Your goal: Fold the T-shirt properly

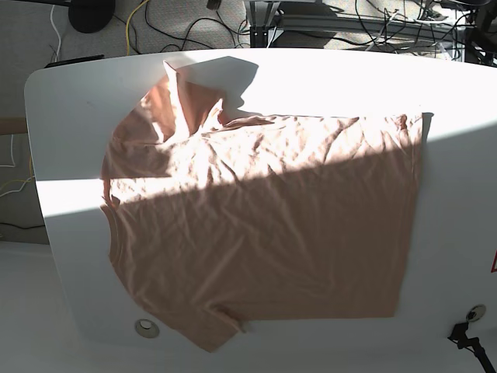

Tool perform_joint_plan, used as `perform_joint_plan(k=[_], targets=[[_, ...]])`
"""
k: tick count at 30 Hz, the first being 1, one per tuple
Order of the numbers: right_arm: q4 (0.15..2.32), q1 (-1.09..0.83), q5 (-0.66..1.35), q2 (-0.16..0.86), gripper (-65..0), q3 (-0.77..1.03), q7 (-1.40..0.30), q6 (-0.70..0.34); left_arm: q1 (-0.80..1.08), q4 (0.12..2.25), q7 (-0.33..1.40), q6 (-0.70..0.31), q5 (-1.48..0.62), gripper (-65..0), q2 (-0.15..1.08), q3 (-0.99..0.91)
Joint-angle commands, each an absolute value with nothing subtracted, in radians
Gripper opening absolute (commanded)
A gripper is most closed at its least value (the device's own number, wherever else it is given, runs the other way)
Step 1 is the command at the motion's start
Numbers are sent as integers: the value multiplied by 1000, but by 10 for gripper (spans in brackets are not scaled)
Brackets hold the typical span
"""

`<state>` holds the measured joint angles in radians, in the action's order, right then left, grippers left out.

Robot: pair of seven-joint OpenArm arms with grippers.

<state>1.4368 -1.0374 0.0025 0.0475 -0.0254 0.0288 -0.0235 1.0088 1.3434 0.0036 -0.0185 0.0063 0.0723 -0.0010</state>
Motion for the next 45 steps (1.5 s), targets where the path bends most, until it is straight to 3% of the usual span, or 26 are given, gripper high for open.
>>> perform_joint_plan(k=[1, 3, 7, 9, 14, 16, 33, 40, 45], targets=[[1514, -1084, 1, 50, -642, -27, 47, -24, 1056, 1437, -8, -18, 8, -646, 82, -28], [1587, -1125, 1, 50, -642, -28, 45, -24, 1096, 1508, -8, -18, 8, -606, 79, -36], [1725, -1221, -1, 50, -641, -28, 45, -24, 1168, 1621, -10, -18, 7, -458, 79, -42], [1801, -1271, -1, 50, -607, -28, 45, -24, 1208, 1678, -10, -18, 7, -403, 82, -42], [1956, -1309, -1, 50, -343, -38, 45, -30, 1265, 1814, -8, -18, 7, -288, 82, -41], [1977, -1309, -4, 51, -284, -65, 51, -27, 1271, 1862, -8, -18, 7, -265, 82, -41], [1997, -1059, -1, 47, -284, -71, 48, -24, 1073, 1980, -18, -18, 5, -260, 84, -136], [1998, -981, 1, 45, -284, -71, 51, -24, 1010, 1983, -147, -18, 5, -260, 84, -176], [1998, -921, 171, 50, -284, -39, 48, -22, 958, 1982, -151, -19, 5, -260, 84, -196]])
